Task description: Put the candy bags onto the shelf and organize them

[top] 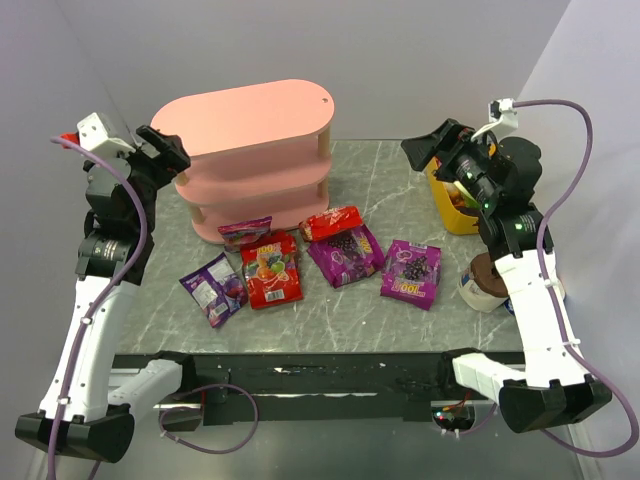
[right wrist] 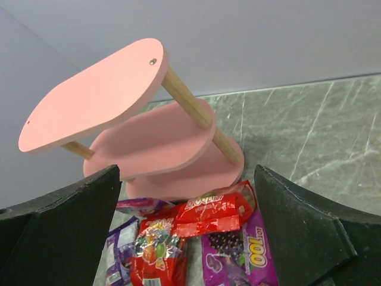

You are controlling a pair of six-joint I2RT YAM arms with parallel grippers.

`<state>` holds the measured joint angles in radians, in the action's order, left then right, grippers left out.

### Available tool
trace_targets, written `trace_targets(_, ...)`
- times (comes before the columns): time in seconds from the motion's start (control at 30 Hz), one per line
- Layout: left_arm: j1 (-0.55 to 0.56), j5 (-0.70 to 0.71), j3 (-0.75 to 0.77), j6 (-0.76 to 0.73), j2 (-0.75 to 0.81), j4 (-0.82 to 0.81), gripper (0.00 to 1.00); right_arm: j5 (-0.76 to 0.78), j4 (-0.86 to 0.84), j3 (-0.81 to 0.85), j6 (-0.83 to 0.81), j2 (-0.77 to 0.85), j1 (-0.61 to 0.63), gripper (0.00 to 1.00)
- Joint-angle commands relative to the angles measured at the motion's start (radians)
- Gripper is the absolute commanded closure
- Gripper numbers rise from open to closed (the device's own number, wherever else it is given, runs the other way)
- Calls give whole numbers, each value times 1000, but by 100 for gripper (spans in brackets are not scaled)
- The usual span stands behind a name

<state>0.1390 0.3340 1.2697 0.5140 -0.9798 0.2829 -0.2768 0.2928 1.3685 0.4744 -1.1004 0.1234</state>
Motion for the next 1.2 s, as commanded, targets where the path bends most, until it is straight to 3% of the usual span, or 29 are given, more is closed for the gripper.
trace_targets(0.0,5,-65,-13,-45,13,-19,4,-19,-18,1,4,19,-7,0)
trace_targets(0.27,5,-323,-76,-83,16,-63,4,-81,-29,-13,-29,16,-5,0)
trace_targets(0.47,5,-371,-86,18,20,-113,4,-114,22,-5,-43,7,-5,0)
trace_targets(0.67,5,-619,-29,-17,12,-77,4,-183,52,-22,-37,-13,-7,0)
trace_targets(0.87,5,-820,-180,-3,128,-114,4,-263,95,-58,-8,-65,7,0)
trace_targets(1.07,13,-859,-354,29,225,-71,4,-219,161,-82,0,-154,73,0)
trace_targets(1.17,31,-836,-423,35,257,-24,4,-124,238,-53,-23,-255,151,0)
